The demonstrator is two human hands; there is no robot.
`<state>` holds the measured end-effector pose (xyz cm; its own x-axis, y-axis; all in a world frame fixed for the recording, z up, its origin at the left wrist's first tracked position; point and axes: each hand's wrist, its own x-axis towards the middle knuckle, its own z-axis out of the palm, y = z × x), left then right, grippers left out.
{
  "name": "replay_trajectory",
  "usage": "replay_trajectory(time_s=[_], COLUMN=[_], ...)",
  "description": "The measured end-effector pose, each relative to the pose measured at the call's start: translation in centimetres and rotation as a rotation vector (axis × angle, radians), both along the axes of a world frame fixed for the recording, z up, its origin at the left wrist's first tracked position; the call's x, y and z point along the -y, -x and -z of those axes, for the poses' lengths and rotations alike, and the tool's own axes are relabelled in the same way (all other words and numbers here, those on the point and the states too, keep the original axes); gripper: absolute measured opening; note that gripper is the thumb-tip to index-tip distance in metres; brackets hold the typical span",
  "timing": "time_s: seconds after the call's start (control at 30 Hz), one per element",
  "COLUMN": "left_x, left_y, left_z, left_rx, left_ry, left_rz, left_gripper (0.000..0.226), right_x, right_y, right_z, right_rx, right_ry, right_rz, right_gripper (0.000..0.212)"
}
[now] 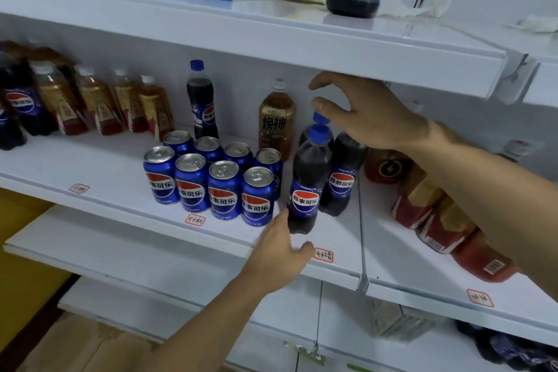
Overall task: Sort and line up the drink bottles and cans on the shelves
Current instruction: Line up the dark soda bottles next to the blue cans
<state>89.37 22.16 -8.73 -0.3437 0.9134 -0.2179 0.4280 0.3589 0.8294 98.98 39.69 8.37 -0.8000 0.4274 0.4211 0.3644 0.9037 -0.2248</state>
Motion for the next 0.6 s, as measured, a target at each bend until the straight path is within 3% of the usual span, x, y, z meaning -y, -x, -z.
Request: replay_trajectory(time_s=[0.1, 0.17, 0.27, 0.47, 0.57, 0.6], left_x=[1.6, 2.6, 3.7, 5.5, 6.5, 6.8], left_y=[4.4, 8.3, 13.9, 22.3, 25.8, 27.1], left_z=[-4.0, -6.6, -9.3, -10.4, -9.6, -9.1], left_rx=[0.081, 0.146, 0.086, 0.051, 0.052, 0.048], left_ry=[0.086, 0.052, -0.051, -0.220, -0.243, -0.242], left_rz=[0.200, 0.234, 0.200, 0.029, 0.053, 0.062], left_gripper=[0.071, 0.063, 0.048, 0.040, 0.037, 0.036], right_x=[1.8, 2.5, 3.0, 1.7, 0.2, -0.1], right_y=[4.5, 8.4, 14.5, 26.3, 31.8, 33.2], right_z=[-1.4, -1.8, -1.7, -1.0, -0.2, 0.1], right_rx=[0.086, 0.143, 0.243, 0.373, 0.411, 0.401], right_ry=[0.031, 0.041, 0.031, 0.007, 0.170, 0.252], right_rz=[-0.084, -0.120, -0.130, 0.042, 0.207, 0.249], right_gripper=[0.039, 0.040, 0.042, 0.046, 0.025, 0.030])
